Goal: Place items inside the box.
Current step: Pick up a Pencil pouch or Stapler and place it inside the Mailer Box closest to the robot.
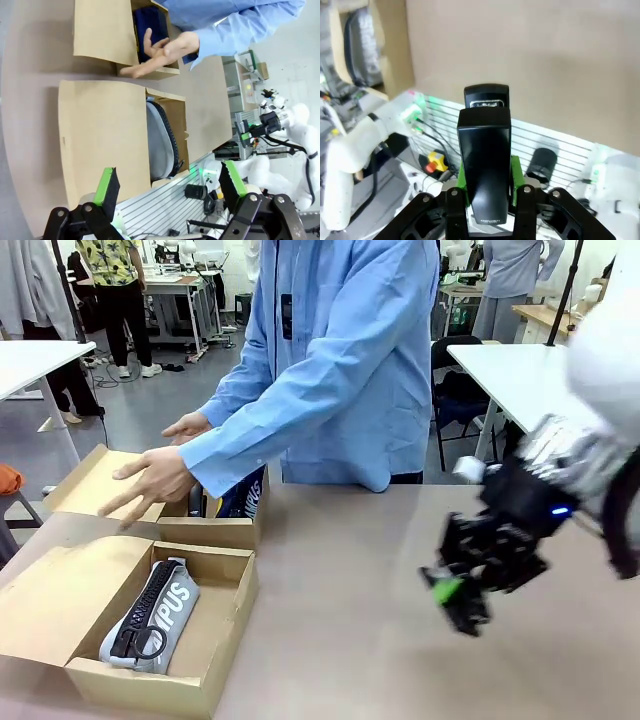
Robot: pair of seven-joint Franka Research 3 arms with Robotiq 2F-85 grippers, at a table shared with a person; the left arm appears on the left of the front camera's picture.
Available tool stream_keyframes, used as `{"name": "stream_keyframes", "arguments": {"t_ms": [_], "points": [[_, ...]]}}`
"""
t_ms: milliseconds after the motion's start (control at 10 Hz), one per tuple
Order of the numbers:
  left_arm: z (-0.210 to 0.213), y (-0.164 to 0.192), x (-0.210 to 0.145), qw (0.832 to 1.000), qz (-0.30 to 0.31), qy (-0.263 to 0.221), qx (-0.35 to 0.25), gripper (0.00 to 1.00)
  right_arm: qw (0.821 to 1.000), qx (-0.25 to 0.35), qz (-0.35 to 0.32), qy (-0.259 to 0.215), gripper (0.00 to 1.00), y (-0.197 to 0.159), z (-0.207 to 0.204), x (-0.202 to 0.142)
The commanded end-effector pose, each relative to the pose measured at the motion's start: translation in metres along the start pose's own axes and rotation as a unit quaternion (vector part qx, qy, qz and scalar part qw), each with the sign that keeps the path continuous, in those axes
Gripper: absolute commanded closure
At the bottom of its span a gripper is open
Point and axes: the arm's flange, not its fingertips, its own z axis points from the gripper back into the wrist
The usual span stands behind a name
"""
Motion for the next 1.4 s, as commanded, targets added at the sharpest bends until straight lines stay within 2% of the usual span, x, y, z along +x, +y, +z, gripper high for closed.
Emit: {"name": "stream_keyframes", "arguments": {"t_ms": [0, 100, 200, 300, 400, 500, 600, 700, 800, 900, 1300], "points": [[0.000, -0.001, -0.001, 1.000, -0.007, -0.005, -0.009, 0.00, 0.999, 0.027, 0.017, -0.015, 0.64, 0.073, -0.046, 0.027], [0.000, -0.001, -0.001, 1.000, -0.007, -0.005, -0.009, 0.00, 0.999, 0.000, 0.019, -0.044, 0.64, 0.084, -0.054, 0.031], [0.000, -0.001, -0.001, 1.000, -0.007, -0.005, -0.009, 0.00, 0.999, 0.030, -0.009, -0.039, 0.64, 0.070, -0.034, 0.039], [0.000, -0.001, -0.001, 1.000, -0.007, -0.005, -0.009, 0.00, 0.994, 0.075, -0.042, -0.059, 0.64, 0.040, -0.004, 0.040], [0.000, -0.001, -0.001, 1.000, -0.007, -0.005, -0.009, 0.00, 0.983, 0.149, -0.077, -0.078, 0.64, -0.007, 0.032, 0.029], [0.000, -0.001, -0.001, 1.000, -0.007, -0.005, -0.009, 0.00, 0.965, 0.217, -0.104, -0.107, 0.64, -0.056, 0.057, 0.001], [0.000, -0.001, -0.001, 1.000, -0.007, -0.005, -0.009, 0.00, 0.962, 0.227, -0.108, -0.109, 0.64, -0.083, 0.067, -0.022], [0.000, -0.001, -0.001, 1.000, -0.007, -0.005, -0.009, 0.00, 0.958, 0.234, -0.129, -0.107, 0.64, -0.094, 0.071, -0.030], [0.000, -0.001, -0.001, 1.000, -0.007, -0.005, -0.009, 0.00, 0.968, 0.207, -0.119, -0.077, 0.64, -0.100, 0.069, -0.030], [0.000, -0.001, -0.001, 1.000, -0.007, -0.005, -0.009, 0.00, 0.961, 0.228, -0.121, -0.097, 0.64, -0.079, 0.081, 0.001], [0.000, -0.001, -0.001, 1.000, -0.007, -0.005, -0.009, 0.00, 0.963, 0.220, -0.129, -0.088, 0.64, -0.083, 0.085, -0.004]]}}
